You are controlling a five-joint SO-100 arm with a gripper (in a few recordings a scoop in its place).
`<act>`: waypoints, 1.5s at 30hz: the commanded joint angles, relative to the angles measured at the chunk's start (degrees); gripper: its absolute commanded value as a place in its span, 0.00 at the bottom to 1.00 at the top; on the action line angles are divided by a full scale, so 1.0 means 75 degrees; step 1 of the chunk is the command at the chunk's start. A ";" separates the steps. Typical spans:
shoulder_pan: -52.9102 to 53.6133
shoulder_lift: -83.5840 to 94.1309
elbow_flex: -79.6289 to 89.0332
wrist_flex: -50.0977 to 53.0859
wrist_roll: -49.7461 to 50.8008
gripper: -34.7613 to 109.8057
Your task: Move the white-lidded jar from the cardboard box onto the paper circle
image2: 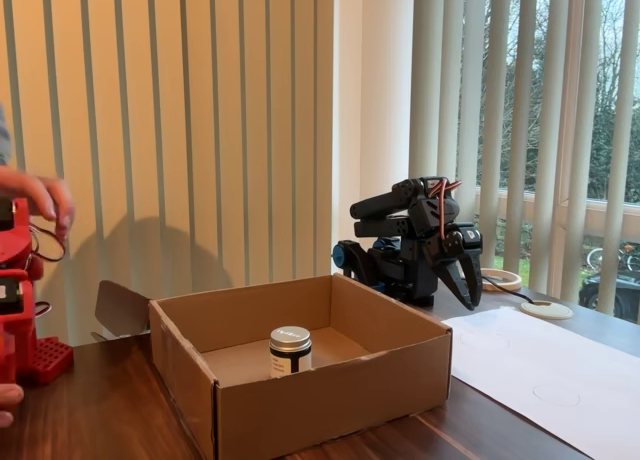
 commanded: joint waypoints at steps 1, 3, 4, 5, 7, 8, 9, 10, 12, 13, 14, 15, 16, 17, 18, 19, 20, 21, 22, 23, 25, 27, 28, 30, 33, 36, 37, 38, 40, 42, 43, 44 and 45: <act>-0.0211 0.0504 -0.0105 0.0281 -0.0211 0.24; -0.0234 0.0504 -0.0105 0.0281 -0.0258 0.24; -0.0316 0.0504 -0.0105 0.0281 -0.0328 0.25; -0.0445 0.0504 -0.0094 0.0234 -0.0422 0.25; -0.0516 0.0504 -0.0094 0.0234 -0.0551 0.29; -0.0516 0.0504 -0.0082 0.0223 -0.0633 0.32; -0.0516 0.0504 -0.0082 0.0223 -0.0668 0.35; -0.0516 0.0504 -0.0082 0.0223 -0.0680 0.38; -0.0504 0.0469 -0.0082 0.0164 -0.0668 0.43; -0.0457 0.0398 -0.0082 0.0000 -0.0680 0.45; -0.0410 0.0246 -0.0105 -0.0187 -0.0762 0.47; -0.0387 0.0070 -0.0152 -0.0410 -0.0937 0.47; -0.0352 -0.0164 -0.0258 -0.0633 -0.1043 0.47; -0.0316 -0.0422 -0.0410 -0.0832 -0.1184 0.48; -0.0281 -0.0727 -0.0621 -0.0996 -0.1336 0.48; -0.0223 -0.1055 -0.0879 -0.1125 -0.1488 0.48; -0.0176 -0.1395 -0.1172 -0.1242 -0.1629 0.48; -0.0129 -0.1746 -0.1488 -0.1359 -0.1758 0.48; -0.0070 -0.2063 -0.1816 -0.1465 -0.1934 0.49; 0.0012 -0.2367 -0.2145 -0.1547 -0.2109 0.49; 0.0199 -0.2918 -0.2812 -0.1699 -0.2520 0.49; 0.0434 -0.3480 -0.3504 -0.1840 -0.2930 0.49; 0.0574 -0.3762 -0.3844 -0.1887 -0.3176 0.49; 0.0961 -0.4324 -0.4582 -0.1887 -0.3738 0.49; 0.1852 -0.5215 -0.5637 -0.1922 -0.4863 0.48; 0.3012 -0.6398 -0.6785 -0.2027 -0.5965 0.49; 0.3375 -0.6832 -0.7184 -0.2098 -0.6281 0.49; 0.3727 -0.7266 -0.7547 -0.2203 -0.6586 0.49; 0.4371 -0.8168 -0.8355 -0.2414 -0.7078 0.49; 0.4992 -0.9129 -0.9234 -0.2578 -0.7477 0.49; 0.5273 -0.9609 -0.9727 -0.2672 -0.7641 0.49; 0.5555 -1.0113 -1.0172 -0.2766 -0.7781 0.49; 0.5824 -1.0617 -1.0641 -0.2824 -0.7980 0.49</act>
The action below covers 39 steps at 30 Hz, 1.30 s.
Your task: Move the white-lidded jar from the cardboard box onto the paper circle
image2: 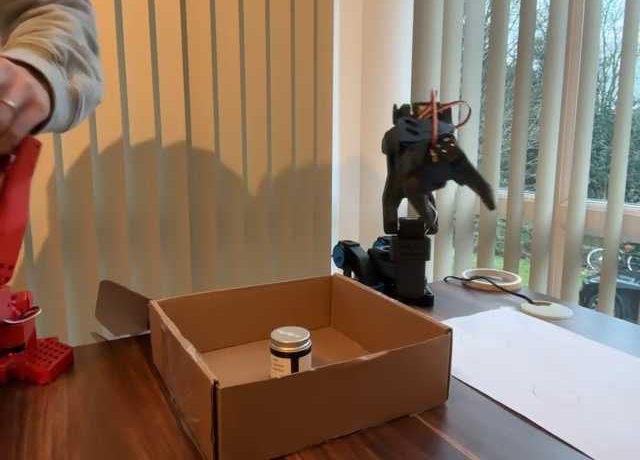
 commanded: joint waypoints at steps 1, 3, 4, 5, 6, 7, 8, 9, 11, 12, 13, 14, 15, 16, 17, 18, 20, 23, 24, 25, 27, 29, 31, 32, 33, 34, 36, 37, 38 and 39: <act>0.1289 -0.1863 -0.2473 -0.0305 -0.0820 0.49; 0.1805 -0.2859 -0.3270 -0.0469 -0.1336 0.49; 0.2051 -0.3305 -0.3586 -0.0586 -0.1641 0.49; 0.2285 -0.3762 -0.3902 -0.0668 -0.1945 0.49; 0.2508 -0.4172 -0.4207 -0.0727 -0.2297 0.49; 0.2719 -0.4594 -0.4512 -0.0762 -0.2602 0.49; 0.2895 -0.5016 -0.4852 -0.0762 -0.2906 0.49; 0.3059 -0.5414 -0.5191 -0.0762 -0.3211 0.50; 0.3328 -0.6152 -0.5813 -0.0762 -0.3738 0.51; 0.3445 -0.6480 -0.6094 -0.0762 -0.3961 0.51; 0.3574 -0.6809 -0.6363 -0.0762 -0.4207 0.51; 0.3691 -0.7113 -0.6598 -0.0785 -0.4477 0.51; 0.3820 -0.7395 -0.6797 -0.0844 -0.4734 0.51; 0.3926 -0.7676 -0.6984 -0.0879 -0.4980 0.51; 0.4031 -0.7875 -0.7078 -0.0949 -0.5203 0.51; 0.4113 -0.8051 -0.7113 -0.0996 -0.5391 0.53; 0.4195 -0.8273 -0.7125 -0.1043 -0.5590 0.57; 0.4195 -0.8297 -0.6855 -0.0914 -0.5789 0.60; 0.4195 -0.8227 -0.6715 -0.0832 -0.5871 0.60; 0.4184 -0.8168 -0.6539 -0.0762 -0.5953 0.61; 0.4172 -0.8004 -0.6164 -0.0633 -0.6070 0.61; 0.4160 -0.7875 -0.5801 -0.0621 -0.6188 0.61; 0.4160 -0.7746 -0.5473 -0.0621 -0.6305 0.61; 0.4160 -0.7699 -0.5320 -0.0621 -0.6363 0.61; 0.4160 -0.7629 -0.5168 -0.0621 -0.6398 0.61; 0.4160 -0.7559 -0.5016 -0.0621 -0.6422 0.61; 0.4137 -0.7441 -0.4734 -0.0621 -0.6434 0.61; 0.4113 -0.7383 -0.4594 -0.0621 -0.6410 0.61; 0.4090 -0.7312 -0.4453 -0.0609 -0.6398 0.61; 0.4066 -0.7242 -0.4313 -0.0609 -0.6387 0.61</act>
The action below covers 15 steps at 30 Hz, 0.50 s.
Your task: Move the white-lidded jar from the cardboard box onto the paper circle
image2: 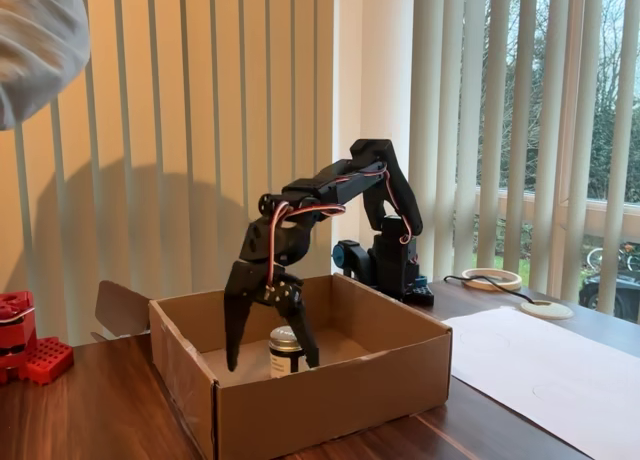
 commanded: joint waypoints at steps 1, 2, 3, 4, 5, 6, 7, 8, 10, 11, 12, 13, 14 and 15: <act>0.0035 0.1406 0.0316 0.0152 -0.0023 0.61; 0.0012 0.1488 0.0434 0.0164 0.0012 0.61; -0.0012 0.1570 0.0539 0.0176 0.0035 0.61; -0.0023 0.1641 0.0633 0.0176 0.0047 0.61; -0.0035 0.1711 0.0703 0.0176 0.0059 0.61; -0.0047 0.1758 0.0762 0.0176 0.0082 0.62; -0.0047 0.1816 0.0809 0.0176 0.0082 0.62; -0.0059 0.1840 0.0844 0.0176 0.0082 0.62; -0.0070 0.1898 0.0891 0.0176 0.0105 0.61; -0.0082 0.1922 0.0914 0.0176 0.0117 0.61; -0.0094 0.1934 0.0926 0.0176 0.0141 0.61; -0.0094 0.1969 0.0949 0.0176 0.0152 0.60; -0.0105 0.1992 0.0984 0.0176 0.0152 0.60; -0.0105 0.2004 0.1020 0.0176 0.0141 0.59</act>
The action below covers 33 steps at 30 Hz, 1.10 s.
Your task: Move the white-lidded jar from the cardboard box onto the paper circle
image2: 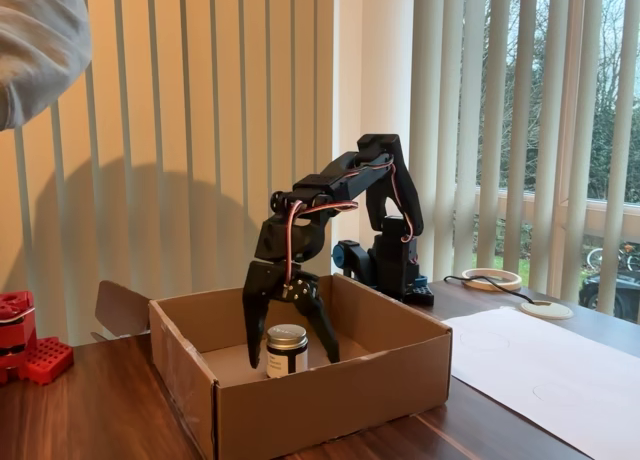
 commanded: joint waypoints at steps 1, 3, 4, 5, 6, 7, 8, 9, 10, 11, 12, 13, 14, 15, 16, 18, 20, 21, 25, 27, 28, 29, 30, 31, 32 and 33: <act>0.0094 0.1207 0.0047 0.0035 -0.0082 0.59; 0.0094 0.1242 0.0094 0.0035 -0.0141 0.59; 0.0094 0.1266 0.0105 0.0035 -0.0152 0.58; 0.0094 0.1301 0.0129 0.0035 -0.0152 0.58; 0.0094 0.1324 0.0152 0.0035 -0.0152 0.58; 0.0105 0.1348 0.0164 0.0035 -0.0164 0.58; 0.0105 0.1371 0.0188 0.0035 -0.0188 0.58; 0.0105 0.1383 0.0223 0.0035 -0.0223 0.58; 0.0117 0.1383 0.0246 0.0035 -0.0234 0.57; 0.0117 0.1395 0.0270 0.0035 -0.0246 0.57; 0.0117 0.1406 0.0305 0.0035 -0.0258 0.56; 0.0117 0.1406 0.0328 0.0035 -0.0270 0.56; 0.0117 0.1430 0.0352 0.0035 -0.0281 0.56; 0.0117 0.1430 0.0375 0.0035 -0.0293 0.55; 0.0117 0.1441 0.0398 0.0035 -0.0293 0.55; 0.0117 0.1465 0.0445 0.0035 -0.0316 0.54; 0.0117 0.1477 0.0504 0.0035 -0.0352 0.53; 0.0117 0.1488 0.0527 0.0035 -0.0363 0.52; 0.0105 0.1547 0.0586 0.0035 -0.0352 0.49; 0.0105 0.1570 0.0598 0.0035 -0.0352 0.47; 0.0105 0.1570 0.0609 0.0023 -0.0352 0.46; 0.0105 0.1582 0.0609 0.0000 -0.0340 0.44; 0.0094 0.1582 0.0621 -0.0035 -0.0328 0.43; 0.0094 0.1594 0.0633 -0.0059 -0.0316 0.42; 0.0094 0.1605 0.0656 -0.0094 -0.0305 0.40; 0.0094 0.1617 0.0680 -0.0141 -0.0305 0.38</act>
